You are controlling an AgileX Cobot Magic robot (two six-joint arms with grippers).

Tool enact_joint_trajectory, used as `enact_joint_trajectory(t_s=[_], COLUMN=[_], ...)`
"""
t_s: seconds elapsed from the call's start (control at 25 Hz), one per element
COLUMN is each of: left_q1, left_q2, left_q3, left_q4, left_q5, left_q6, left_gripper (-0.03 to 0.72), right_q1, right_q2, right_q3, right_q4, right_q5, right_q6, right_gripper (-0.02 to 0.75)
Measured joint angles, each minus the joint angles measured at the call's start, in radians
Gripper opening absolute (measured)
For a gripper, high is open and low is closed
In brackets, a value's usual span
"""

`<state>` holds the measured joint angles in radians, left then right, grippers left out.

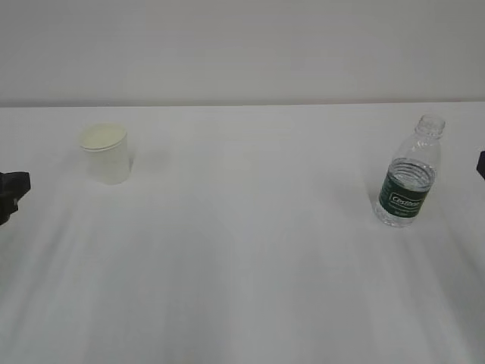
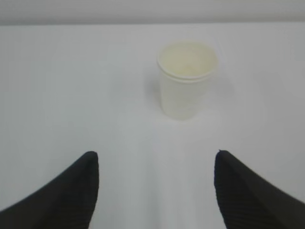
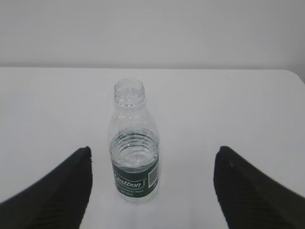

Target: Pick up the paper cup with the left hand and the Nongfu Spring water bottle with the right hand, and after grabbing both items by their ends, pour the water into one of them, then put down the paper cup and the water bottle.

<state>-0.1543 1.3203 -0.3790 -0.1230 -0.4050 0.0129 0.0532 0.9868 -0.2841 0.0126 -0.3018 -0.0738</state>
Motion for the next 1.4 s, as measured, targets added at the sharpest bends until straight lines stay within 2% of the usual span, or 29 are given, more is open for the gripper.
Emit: enact_joint_trajectory(t_s=[0.12, 0.28, 0.48, 0.64, 0.76, 1.04, 1.28, 1.4], left_q1=[-0.002, -0.002, -0.002, -0.002, -0.002, -0.002, -0.002, -0.002], left_q2=[0.005, 0.017, 0.019, 0.019, 0.019, 0.019, 0.019, 0.03], left_q3=[0.046, 0.064, 0.163, 0.243, 0.269, 0.329, 0.37, 0.37], left_q4=[0.0, 0.062, 0.19, 0.327, 0.402, 0.417, 0.386, 0.325], left_q5=[-0.156, -0.227, -0.364, -0.495, -0.52, -0.555, -0.548, -0.55], left_q6=[-0.025, -0.102, -0.225, -0.261, -0.281, -0.306, -0.312, -0.299], left_gripper=[0.537, 0.496, 0.462, 0.459, 0.458, 0.456, 0.456, 0.456], right_q1=[0.0, 0.0, 0.0, 0.0, 0.0, 0.0, 0.0, 0.0], right_q2=[0.042, 0.108, 0.165, 0.177, 0.177, 0.177, 0.189, 0.207], right_q3=[0.0, 0.0, 0.0, 0.022, 0.077, 0.211, 0.232, 0.232], right_q4=[-0.04, -0.097, -0.17, -0.234, -0.253, -0.257, -0.259, -0.259], right_q5=[-0.013, -0.014, -0.045, -0.098, -0.172, -0.32, -0.378, -0.396], right_q6=[0.038, 0.094, 0.168, 0.23, 0.253, 0.265, 0.267, 0.265], right_gripper=[0.595, 0.595, 0.595, 0.594, 0.594, 0.594, 0.593, 0.593])
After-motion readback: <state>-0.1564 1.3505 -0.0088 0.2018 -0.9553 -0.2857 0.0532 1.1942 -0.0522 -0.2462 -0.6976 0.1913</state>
